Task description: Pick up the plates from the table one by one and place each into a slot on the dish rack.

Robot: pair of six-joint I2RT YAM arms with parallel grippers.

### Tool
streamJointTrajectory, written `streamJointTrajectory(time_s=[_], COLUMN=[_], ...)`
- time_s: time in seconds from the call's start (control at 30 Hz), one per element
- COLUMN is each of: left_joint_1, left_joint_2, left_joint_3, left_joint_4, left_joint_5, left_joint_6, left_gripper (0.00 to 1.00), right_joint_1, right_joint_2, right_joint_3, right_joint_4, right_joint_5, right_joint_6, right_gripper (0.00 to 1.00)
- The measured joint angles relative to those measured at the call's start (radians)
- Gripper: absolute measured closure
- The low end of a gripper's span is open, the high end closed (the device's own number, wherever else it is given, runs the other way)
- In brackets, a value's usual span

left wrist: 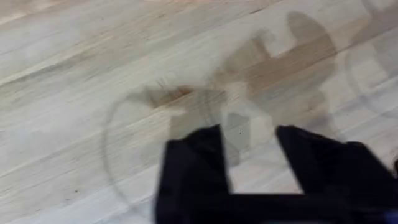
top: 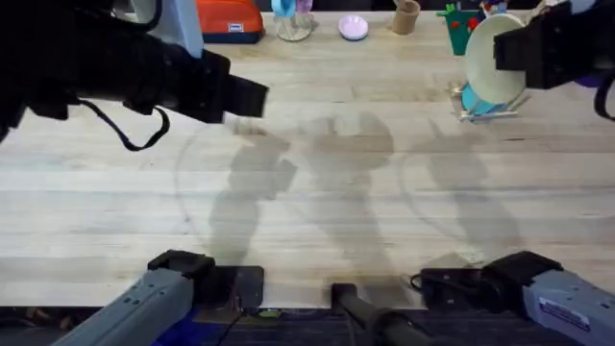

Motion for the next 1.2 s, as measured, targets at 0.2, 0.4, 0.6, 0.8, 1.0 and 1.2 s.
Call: streamJointTrajectory(time_s=[0.2, 0.4, 0.6, 0.8, 1.0, 1.2], left_joint_1=[0.000, 0.000, 0.000, 0.000, 0.000, 0.000], left_joint_2=[0.000, 0.000, 0.000, 0.000, 0.000, 0.000], left_joint_3=[0.000, 0.000, 0.000, 0.000, 0.000, 0.000], left_joint_4=[-0.002, -0.002, -0.002, -0.002, -0.002, -0.002], left_joint_5=[-0.001, -0.001, -0.001, -0.001, -0.001, -0.001], left_joint_6=[-0.001, 0.000, -0.001, -0.001, -0.001, 0.000], left_gripper=[0.009, 0.008, 0.008, 0.008, 0.007, 0.007], right_joint_1=[0.000, 0.000, -0.025, -0.154, -0.306, -0.473], right_joint_2=[0.000, 0.000, -0.029, -0.102, -0.126, -0.126], right_joint_3=[0.000, 0.000, 0.000, 0.000, 0.000, 0.000], right_joint_4=[0.000, 0.000, 0.000, -0.001, -0.016, -0.025], right_joint_5=[0.005, 0.005, -0.015, -0.097, -0.137, -0.154], right_joint_6=[-0.002, -0.001, 0.003, 0.006, -0.020, -0.091], right_gripper=[0.972, 0.972, 0.972, 0.972, 0.972, 0.972])
